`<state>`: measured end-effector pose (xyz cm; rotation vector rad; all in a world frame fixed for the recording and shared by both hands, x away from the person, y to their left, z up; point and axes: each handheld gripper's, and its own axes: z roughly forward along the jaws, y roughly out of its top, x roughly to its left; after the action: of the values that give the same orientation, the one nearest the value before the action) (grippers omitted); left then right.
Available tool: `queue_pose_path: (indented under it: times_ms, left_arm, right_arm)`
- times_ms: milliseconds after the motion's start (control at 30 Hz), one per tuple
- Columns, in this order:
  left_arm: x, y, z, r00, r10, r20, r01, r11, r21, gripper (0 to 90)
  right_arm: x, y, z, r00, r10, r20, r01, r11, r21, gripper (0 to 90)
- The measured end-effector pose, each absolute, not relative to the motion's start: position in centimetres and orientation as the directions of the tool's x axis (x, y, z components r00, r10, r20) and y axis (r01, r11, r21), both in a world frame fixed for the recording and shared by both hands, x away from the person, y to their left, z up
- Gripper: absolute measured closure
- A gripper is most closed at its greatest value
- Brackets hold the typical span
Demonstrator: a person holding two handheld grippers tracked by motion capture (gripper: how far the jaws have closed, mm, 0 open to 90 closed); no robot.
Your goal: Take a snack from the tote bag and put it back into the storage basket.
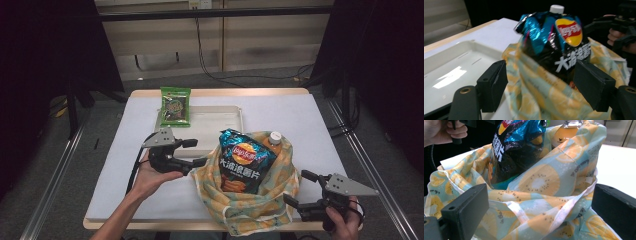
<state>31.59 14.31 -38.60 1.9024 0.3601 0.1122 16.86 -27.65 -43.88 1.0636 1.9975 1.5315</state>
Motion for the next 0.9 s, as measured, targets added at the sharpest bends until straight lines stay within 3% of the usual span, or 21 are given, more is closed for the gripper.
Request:
queue_pose_path:
  times_ms: [533,900]
  left_arm:
    - [34.5,10.4,-37.7,0.953,0.274,-0.129,0.212,-0.302,0.929,25.9]
    - [36.4,7.2,-38.8,0.96,0.235,-0.155,0.226,-0.317,0.921,19.4]
  right_arm:
    - [16.9,-27.6,-43.9,-0.631,0.765,0.126,0.322,0.11,0.94,0.6]
    - [17.0,-27.5,-44.0,-0.633,0.765,0.123,0.324,0.117,0.939,0.6]
